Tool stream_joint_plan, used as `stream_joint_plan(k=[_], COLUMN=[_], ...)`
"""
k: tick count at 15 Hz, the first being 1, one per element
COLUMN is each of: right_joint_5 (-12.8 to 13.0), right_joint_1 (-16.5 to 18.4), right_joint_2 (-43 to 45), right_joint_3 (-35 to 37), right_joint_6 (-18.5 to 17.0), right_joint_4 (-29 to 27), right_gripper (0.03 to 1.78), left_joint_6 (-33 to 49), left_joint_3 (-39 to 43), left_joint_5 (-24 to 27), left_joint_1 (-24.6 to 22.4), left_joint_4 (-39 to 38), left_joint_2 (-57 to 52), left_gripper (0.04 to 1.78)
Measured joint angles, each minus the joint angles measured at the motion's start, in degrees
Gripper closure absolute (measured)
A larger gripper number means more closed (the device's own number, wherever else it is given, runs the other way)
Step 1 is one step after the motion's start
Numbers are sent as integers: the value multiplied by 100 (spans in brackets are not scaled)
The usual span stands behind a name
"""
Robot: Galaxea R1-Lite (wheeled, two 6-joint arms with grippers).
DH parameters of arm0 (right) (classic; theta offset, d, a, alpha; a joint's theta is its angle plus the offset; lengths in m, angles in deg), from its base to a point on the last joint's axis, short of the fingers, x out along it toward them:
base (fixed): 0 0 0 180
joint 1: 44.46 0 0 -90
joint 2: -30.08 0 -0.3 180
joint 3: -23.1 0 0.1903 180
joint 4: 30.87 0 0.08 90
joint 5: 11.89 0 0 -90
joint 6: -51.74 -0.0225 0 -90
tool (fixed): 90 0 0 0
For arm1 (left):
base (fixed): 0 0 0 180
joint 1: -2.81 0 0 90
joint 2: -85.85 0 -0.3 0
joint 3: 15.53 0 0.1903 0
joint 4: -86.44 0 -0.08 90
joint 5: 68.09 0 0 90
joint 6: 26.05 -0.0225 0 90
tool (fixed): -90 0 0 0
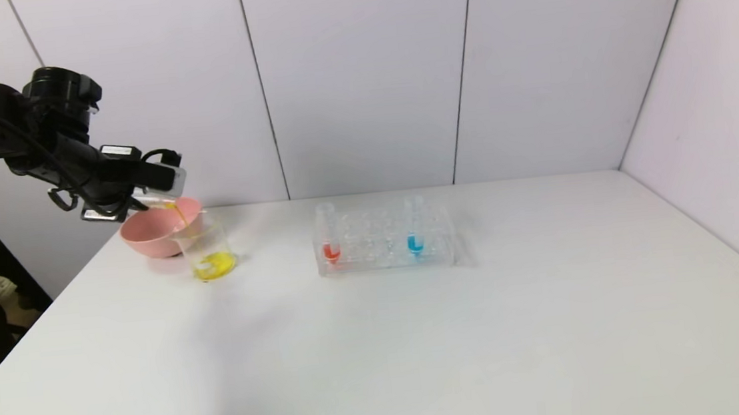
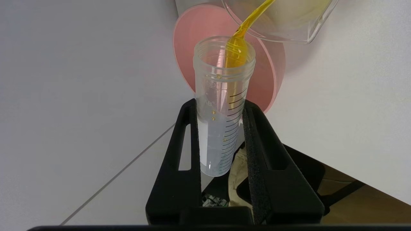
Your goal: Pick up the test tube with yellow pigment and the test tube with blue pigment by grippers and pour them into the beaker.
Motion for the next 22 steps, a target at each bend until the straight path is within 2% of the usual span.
stream_joint_plan(k=[4, 8, 11, 15, 17, 19, 22], right_joint_5=[0, 0, 0, 0, 0, 0, -2], right_joint_1=[0, 0, 0, 0, 0, 0, 0], right_joint_2=[0, 0, 0, 0, 0, 0, 0], right_joint_3=[0, 0, 0, 0, 0, 0, 0], right_joint_6=[-2, -2, 0, 0, 0, 2, -2], right_joint_4=[0, 0, 0, 2, 2, 5, 2], right_gripper=[10, 10, 10, 10, 10, 10, 10], left_joint_6=[-96, -579, -763, -571, -127, 786, 2616], left_joint_3=[0, 0, -9, -9, -9, -9, -6], left_joint_5=[-139, -401, -427, -285, -182, 145, 1390], left_joint_1=[39, 76, 84, 80, 72, 63, 50], left_joint_4=[0, 0, 1, -13, 4, 41, 67], left_joint_2=[0, 0, 0, -35, -66, -116, -265], left_gripper=[140, 140, 140, 140, 140, 140, 140])
